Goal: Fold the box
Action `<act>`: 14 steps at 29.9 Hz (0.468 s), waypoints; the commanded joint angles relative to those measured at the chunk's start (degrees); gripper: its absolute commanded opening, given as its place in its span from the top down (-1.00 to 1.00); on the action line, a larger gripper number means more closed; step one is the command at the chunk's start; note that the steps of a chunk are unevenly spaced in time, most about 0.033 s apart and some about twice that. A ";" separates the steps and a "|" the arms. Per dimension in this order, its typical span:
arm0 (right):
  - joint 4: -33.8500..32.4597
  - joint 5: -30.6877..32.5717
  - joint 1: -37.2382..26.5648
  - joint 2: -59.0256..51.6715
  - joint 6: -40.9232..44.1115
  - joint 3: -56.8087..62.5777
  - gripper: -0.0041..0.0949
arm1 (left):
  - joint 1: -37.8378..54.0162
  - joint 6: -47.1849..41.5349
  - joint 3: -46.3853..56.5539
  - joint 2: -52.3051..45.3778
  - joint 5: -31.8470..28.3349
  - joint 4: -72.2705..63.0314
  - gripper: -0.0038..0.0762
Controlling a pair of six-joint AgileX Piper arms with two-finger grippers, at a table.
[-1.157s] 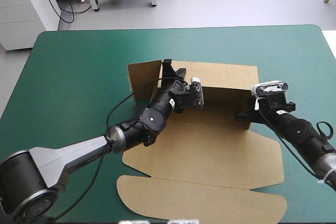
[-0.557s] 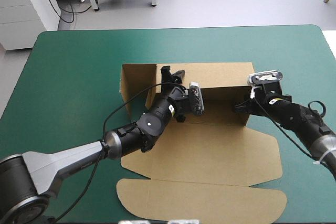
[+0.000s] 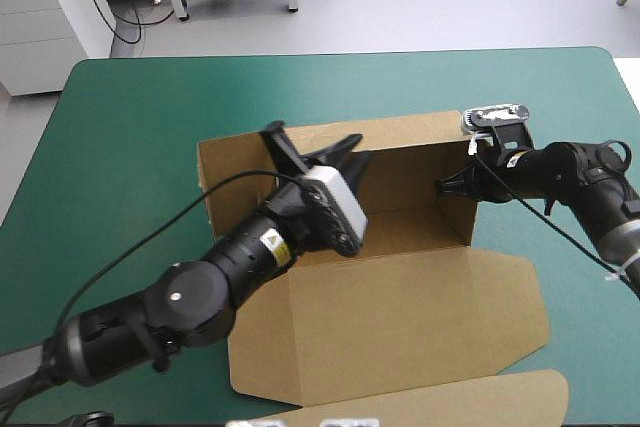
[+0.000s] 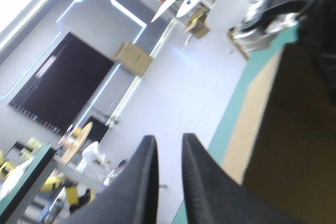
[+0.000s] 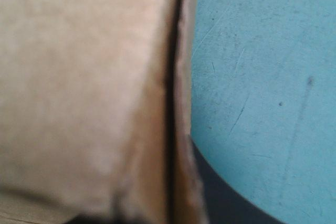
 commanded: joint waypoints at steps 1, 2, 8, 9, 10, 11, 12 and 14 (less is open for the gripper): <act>-2.67 6.18 -0.04 0.02 3.38 -5.79 0.91 | 2.05 -0.60 -1.51 -5.54 9.94 -2.96 0.91; -2.95 7.79 -0.04 1.01 3.62 -6.67 0.91 | 3.77 -0.60 -1.51 -6.07 10.92 -3.86 0.91; -3.76 17.24 -0.04 9.23 4.48 -12.36 0.91 | 19.74 -0.60 -1.51 -7.24 6.80 -16.19 0.91; -3.88 17.88 -0.04 10.97 4.38 -13.22 0.91 | 23.09 -0.60 -1.51 -7.24 5.51 -19.42 0.91; -3.98 18.90 -0.04 12.76 4.38 -14.66 0.91 | 26.53 -0.60 -1.51 -7.24 3.74 -22.94 0.91; -3.98 19.29 -0.04 14.57 4.38 -15.69 0.91 | 30.02 -0.49 -1.51 -7.24 2.50 -26.48 0.91; -3.98 19.56 -0.04 15.99 4.25 -16.78 0.91 | 32.78 -0.35 -1.51 -7.24 1.58 -29.52 0.91; -3.98 19.44 -0.04 19.50 4.25 -19.68 0.91 | 39.52 0.67 -1.51 -7.01 -0.23 -37.14 0.91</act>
